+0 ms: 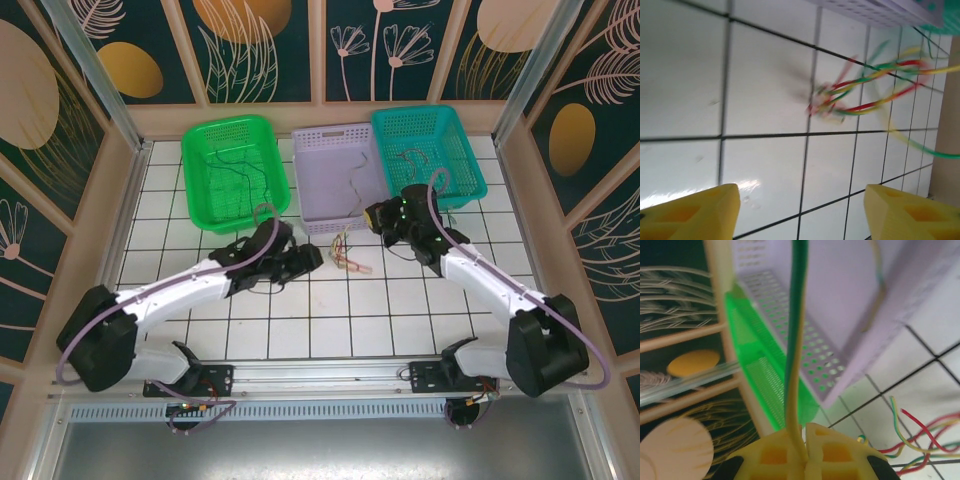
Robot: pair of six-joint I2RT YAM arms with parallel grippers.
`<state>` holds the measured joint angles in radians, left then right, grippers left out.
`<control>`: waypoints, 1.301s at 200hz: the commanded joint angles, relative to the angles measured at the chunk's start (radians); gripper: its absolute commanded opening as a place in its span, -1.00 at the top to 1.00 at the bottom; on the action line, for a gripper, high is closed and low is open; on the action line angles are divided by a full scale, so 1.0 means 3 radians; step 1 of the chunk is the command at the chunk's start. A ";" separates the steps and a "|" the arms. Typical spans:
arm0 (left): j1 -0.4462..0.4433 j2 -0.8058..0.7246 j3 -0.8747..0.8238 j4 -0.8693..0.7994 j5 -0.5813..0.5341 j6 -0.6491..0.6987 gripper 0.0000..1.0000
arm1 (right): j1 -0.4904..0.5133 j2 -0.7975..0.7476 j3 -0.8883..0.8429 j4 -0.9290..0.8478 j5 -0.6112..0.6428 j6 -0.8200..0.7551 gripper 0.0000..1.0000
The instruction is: Untangle the cables
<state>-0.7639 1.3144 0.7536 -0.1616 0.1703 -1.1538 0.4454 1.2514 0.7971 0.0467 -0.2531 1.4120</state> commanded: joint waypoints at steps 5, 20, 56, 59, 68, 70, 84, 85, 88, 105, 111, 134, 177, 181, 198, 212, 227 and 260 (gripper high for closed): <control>0.0131 -0.0358 -0.0331 0.0418 0.0054 -0.1007 -0.44 | -0.0012 -0.0219 0.0135 0.0356 -0.0281 -0.0511 1.00; 0.0169 -0.0557 -0.0454 0.0539 -0.0038 -0.1483 -0.49 | -0.0001 -0.0325 0.0181 0.0410 -0.0363 -0.0696 1.00; 0.0178 -0.0783 -0.0631 0.1218 -0.0163 -0.2526 -0.60 | 0.0038 -0.0557 0.0201 0.0688 -0.0550 -0.1009 1.00; 0.0176 -0.0773 -0.0646 0.1291 -0.0156 -0.2604 -0.60 | 0.0044 -0.0565 0.0197 0.0724 -0.0564 -0.1026 1.00; 0.0175 -0.0742 -0.0661 0.1530 -0.0145 -0.2849 -0.64 | 0.0073 -0.0588 0.0209 0.0757 -0.0568 -0.1086 1.00; 0.0170 -0.0732 -0.0665 0.1576 -0.0144 -0.2905 -0.65 | 0.0085 -0.0592 0.0205 0.0779 -0.0574 -0.1100 1.00; 0.0167 -0.0634 -0.0612 0.1875 -0.0086 -0.3268 -0.70 | 0.0138 -0.0601 0.0173 0.0925 -0.0601 -0.1162 1.00; 0.0168 -0.0626 -0.0608 0.1895 -0.0084 -0.3290 -0.70 | 0.0142 -0.0602 0.0169 0.0937 -0.0602 -0.1165 1.00; 0.0167 -0.0607 -0.0586 0.1945 -0.0082 -0.3341 -0.72 | 0.0155 -0.0599 0.0151 0.0979 -0.0606 -0.1167 1.00; 0.0162 -0.0474 -0.0446 0.2035 0.0029 -0.3625 -0.80 | 0.0191 -0.0561 0.0051 0.1284 -0.0659 -0.1124 1.00; 0.0163 -0.0425 -0.0409 0.2068 0.0086 -0.3694 -0.80 | 0.0197 -0.0535 0.0021 0.1413 -0.0708 -0.1095 1.00; 0.0162 -0.0301 -0.0342 0.2070 0.0219 -0.3757 -0.83 | 0.0222 -0.0392 0.0098 0.1536 -0.0956 -0.1219 1.00; 0.0163 -0.0347 -0.0463 0.2078 0.0189 -0.3942 -0.84 | 0.0233 -0.0250 0.0222 0.1364 -0.1300 -0.1554 1.00; 0.0160 -0.0343 -0.0462 0.2097 0.0190 -0.3956 -0.84 | 0.0236 -0.0237 0.0213 0.1402 -0.1337 -0.1538 1.00; 0.0164 -0.0308 -0.0425 0.2110 0.0235 -0.3954 -0.84 | 0.0263 -0.0168 0.0210 0.1519 -0.1452 -0.1503 1.00; 0.0161 -0.0268 -0.0410 0.2076 0.0295 -0.3929 -0.84 | 0.0282 -0.0101 0.0248 0.1479 -0.1534 -0.1568 1.00; 0.0162 -0.0228 -0.0403 0.2083 0.0347 -0.3905 -0.84 | 0.0292 -0.0040 0.0301 0.1361 -0.1630 -0.1706 1.00; 0.0160 -0.0154 -0.0348 0.2032 0.0387 -0.3825 -0.78 | 0.0310 0.0050 0.0522 0.0909 -0.1774 -0.2107 1.00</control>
<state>-0.7170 1.2510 0.6228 0.4160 0.2543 -2.0819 0.5274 1.2572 0.8791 0.3744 -0.7124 0.9031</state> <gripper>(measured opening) 0.910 0.051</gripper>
